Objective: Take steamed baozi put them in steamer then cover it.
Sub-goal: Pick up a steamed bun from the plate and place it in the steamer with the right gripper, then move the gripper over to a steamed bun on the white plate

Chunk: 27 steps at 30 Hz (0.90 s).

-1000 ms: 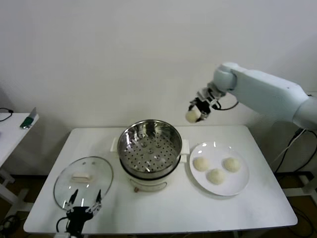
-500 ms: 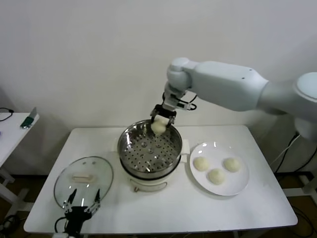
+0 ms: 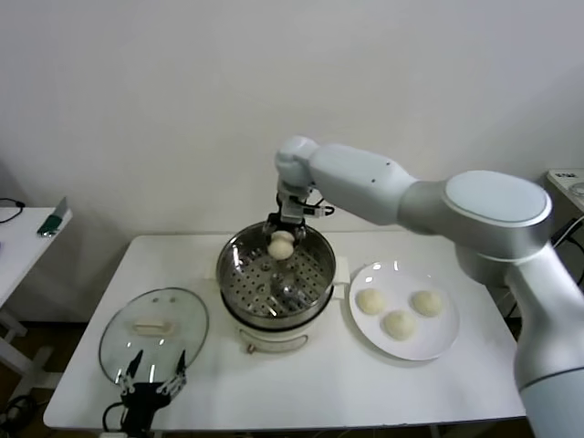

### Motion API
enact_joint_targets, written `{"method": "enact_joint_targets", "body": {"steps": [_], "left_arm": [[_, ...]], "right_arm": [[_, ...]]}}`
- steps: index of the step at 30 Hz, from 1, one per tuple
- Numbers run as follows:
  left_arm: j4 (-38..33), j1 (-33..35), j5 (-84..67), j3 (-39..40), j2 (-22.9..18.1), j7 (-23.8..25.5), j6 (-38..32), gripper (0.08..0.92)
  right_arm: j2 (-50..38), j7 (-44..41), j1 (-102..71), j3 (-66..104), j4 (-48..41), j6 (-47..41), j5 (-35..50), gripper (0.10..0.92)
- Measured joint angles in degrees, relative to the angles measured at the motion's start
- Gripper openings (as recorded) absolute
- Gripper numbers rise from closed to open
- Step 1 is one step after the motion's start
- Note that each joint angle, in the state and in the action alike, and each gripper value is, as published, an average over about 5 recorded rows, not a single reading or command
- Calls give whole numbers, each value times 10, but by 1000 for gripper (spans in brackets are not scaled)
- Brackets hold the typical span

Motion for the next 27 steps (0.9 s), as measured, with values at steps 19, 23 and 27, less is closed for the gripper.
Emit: {"method": "enact_joint_targets", "body": {"steps": [19, 23, 27], "left_arm": [[7, -8, 6, 2, 1, -5, 1, 823], [6, -5, 8, 2, 1, -5, 1, 823], [5, -6, 9, 4, 1, -6, 2, 823]], "right_arm": [[1, 3, 18, -8, -22, 18, 42, 822], [-34, -18, 82, -69, 26, -11, 152, 823], [-89, -28, 145, -142, 90, -72, 272, 823]]}}
